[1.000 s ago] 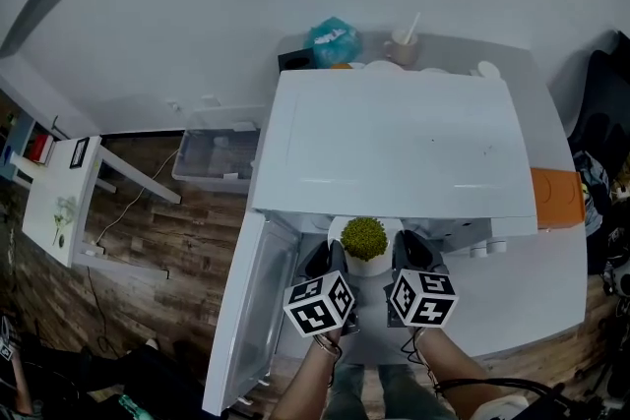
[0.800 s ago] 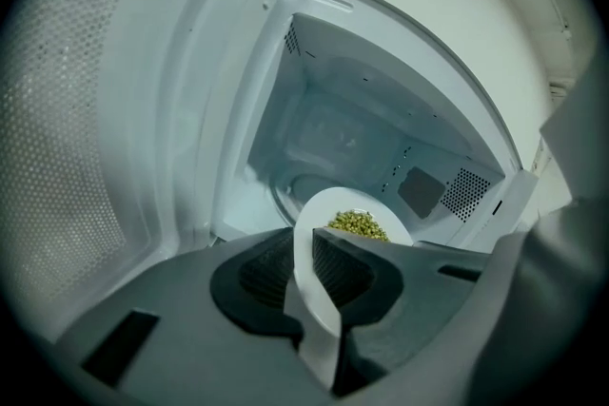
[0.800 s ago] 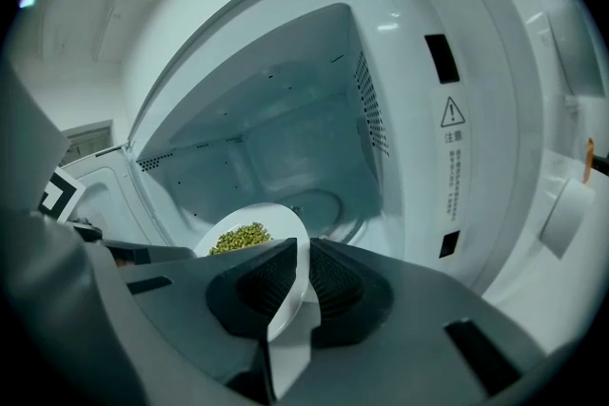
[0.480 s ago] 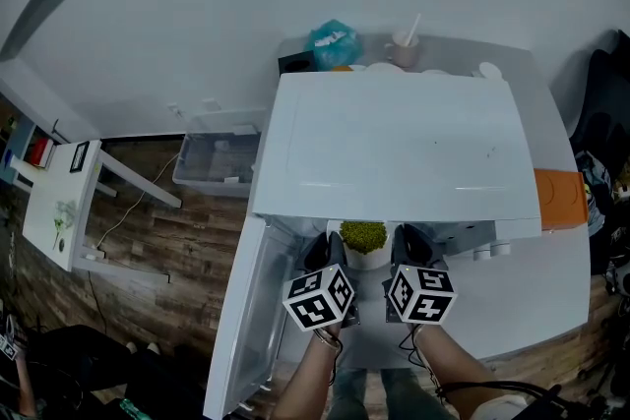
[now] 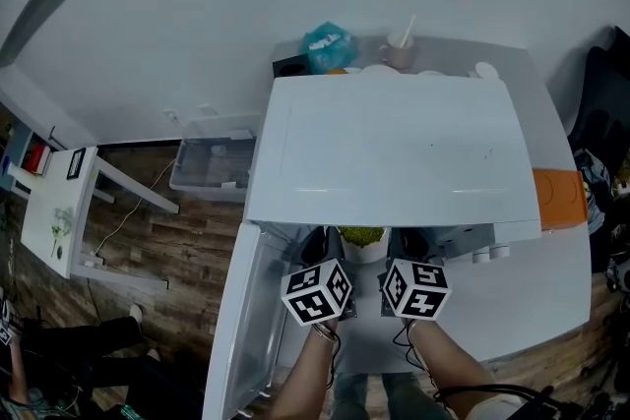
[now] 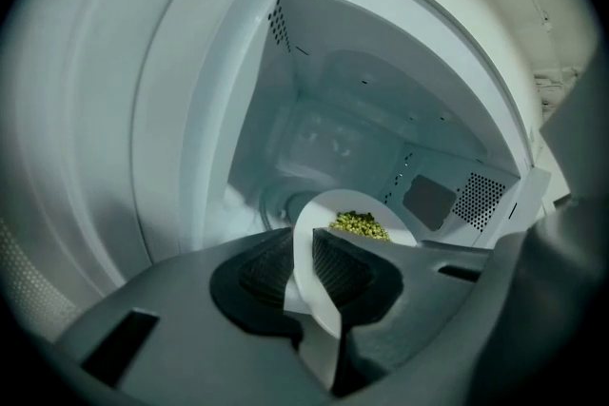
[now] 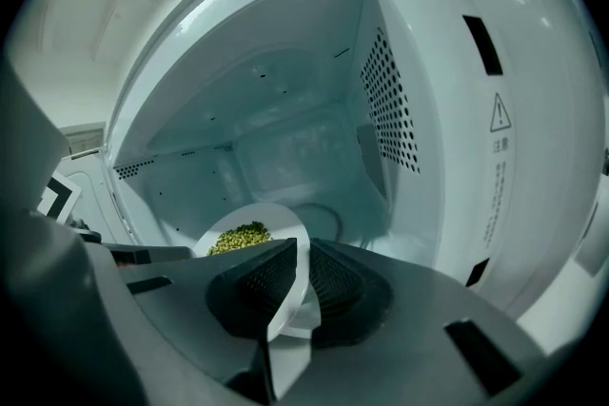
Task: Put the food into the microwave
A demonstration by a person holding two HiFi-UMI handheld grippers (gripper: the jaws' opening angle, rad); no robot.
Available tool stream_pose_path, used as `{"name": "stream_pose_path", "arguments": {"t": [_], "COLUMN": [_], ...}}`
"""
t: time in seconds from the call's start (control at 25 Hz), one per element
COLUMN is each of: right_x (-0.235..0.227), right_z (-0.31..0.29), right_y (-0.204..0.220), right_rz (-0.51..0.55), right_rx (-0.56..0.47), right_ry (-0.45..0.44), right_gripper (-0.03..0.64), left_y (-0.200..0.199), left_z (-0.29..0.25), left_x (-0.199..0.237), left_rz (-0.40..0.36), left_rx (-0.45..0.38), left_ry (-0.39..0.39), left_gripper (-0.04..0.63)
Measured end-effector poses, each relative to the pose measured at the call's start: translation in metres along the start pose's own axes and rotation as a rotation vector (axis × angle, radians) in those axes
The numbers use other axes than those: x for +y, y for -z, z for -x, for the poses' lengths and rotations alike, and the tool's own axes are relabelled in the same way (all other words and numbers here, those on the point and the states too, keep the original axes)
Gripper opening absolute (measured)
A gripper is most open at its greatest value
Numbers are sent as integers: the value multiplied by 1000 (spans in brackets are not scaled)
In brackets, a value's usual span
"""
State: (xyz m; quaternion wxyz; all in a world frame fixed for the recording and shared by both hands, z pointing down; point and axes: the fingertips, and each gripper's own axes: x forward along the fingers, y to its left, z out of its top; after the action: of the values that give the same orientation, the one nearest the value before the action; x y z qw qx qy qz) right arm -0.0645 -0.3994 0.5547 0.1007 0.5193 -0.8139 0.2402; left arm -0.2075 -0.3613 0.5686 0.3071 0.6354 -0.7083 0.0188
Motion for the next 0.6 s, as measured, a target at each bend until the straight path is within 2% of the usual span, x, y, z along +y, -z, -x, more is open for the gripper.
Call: {"name": "stream_pose_path", "arguments": {"t": [0.28,0.6], "right_x": [0,0], "right_z": [-10,-17], "right_y": [-5,-2], "right_rz": [36,50], "right_rx": [-24,-22], "right_ry": [24,34], "right_gripper": [55,55], "left_y": [-4,-5], "left_z": [-9,-16], "left_x": [1,4], "left_rz": [-7,-55], "left_rx": [-29,-63], "left_ry": [-10,-24], "left_gripper": [64,64]}}
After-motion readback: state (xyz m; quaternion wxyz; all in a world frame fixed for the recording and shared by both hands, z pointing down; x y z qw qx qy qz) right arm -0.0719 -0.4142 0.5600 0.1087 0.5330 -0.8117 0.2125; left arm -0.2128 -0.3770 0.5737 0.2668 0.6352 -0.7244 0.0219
